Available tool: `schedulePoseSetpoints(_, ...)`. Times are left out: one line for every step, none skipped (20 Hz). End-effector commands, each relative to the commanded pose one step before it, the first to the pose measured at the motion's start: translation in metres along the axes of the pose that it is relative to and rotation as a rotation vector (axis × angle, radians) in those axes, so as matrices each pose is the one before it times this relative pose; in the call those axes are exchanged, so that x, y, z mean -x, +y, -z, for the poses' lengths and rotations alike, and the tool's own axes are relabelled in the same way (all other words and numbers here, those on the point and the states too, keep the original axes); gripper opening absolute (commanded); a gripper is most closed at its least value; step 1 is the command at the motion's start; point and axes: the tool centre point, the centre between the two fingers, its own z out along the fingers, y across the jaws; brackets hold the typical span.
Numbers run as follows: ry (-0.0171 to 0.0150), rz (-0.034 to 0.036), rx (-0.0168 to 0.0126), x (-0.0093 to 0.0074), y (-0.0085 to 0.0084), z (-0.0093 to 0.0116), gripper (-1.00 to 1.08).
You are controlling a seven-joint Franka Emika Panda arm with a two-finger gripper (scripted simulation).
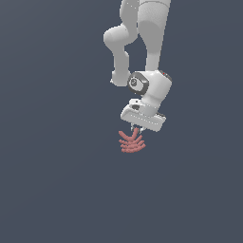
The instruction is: Pick up the object and move it to a goal position.
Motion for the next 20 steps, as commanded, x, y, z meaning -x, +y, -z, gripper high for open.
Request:
schedulePoseSetpoints(-0.00145,-0.00017,-0.00193,0.00118,0.00036,0.02138,-1.00)
schedulePoseSetpoints(0.00000,0.00000,0.00000,0.00039,0.00018,0.00911,-1.00)
schedulePoseSetpoints(-0.00105,-0.00015,-0.00055,0.00039,0.00025,0.00850,-1.00)
schedulePoseSetpoints(-0.00045,-0.00006,-0.00018,0.00036,0.00022,0.00864,-1.00)
schedulePoseSetpoints(0.00000,0.00000,0.00000,0.00033,0.00021,0.00870,-1.00)
schedulePoseSetpoints(-0.00066,-0.00008,-0.00017,0.00030,0.00026,0.00818,-1.00)
schedulePoseSetpoints(0.00000,0.00000,0.00000,0.00027,0.00022,0.00821,-1.00)
schedulePoseSetpoints(-0.00068,-0.00010,0.00002,0.00021,0.00028,0.00740,-1.00)
schedulePoseSetpoints(0.00000,0.00000,0.00000,0.00020,0.00022,0.00738,-1.00)
schedulePoseSetpoints(0.00000,0.00000,0.00000,0.00017,0.00022,0.00702,-1.00)
schedulePoseSetpoints(0.00000,0.00000,0.00000,0.00013,0.00022,0.00670,-1.00)
schedulePoseSetpoints(-0.00001,-0.00020,0.00066,0.00007,0.00031,0.00632,-1.00)
schedulePoseSetpoints(0.00000,0.00000,0.00000,0.00007,0.00022,0.00620,-1.00)
schedulePoseSetpoints(0.00031,-0.00013,0.00035,0.00004,0.00027,0.00613,-1.00)
schedulePoseSetpoints(0.00000,0.00000,0.00000,0.00002,0.00022,0.00587,-1.00)
schedulePoseSetpoints(0.00049,-0.00019,0.00045,-0.00001,0.00029,0.00596,-1.00)
schedulePoseSetpoints(0.00052,-0.00020,0.00041,-0.00003,0.00030,0.00593,-1.00)
schedulePoseSetpoints(0.00000,0.00000,0.00000,-0.00006,0.00022,0.00567,-1.00)
schedulePoseSetpoints(0.00078,-0.00029,0.00050,-0.00006,0.00034,0.00602,-1.00)
schedulePoseSetpoints(0.00057,-0.00022,0.00033,-0.00008,0.00031,0.00599,-1.00)
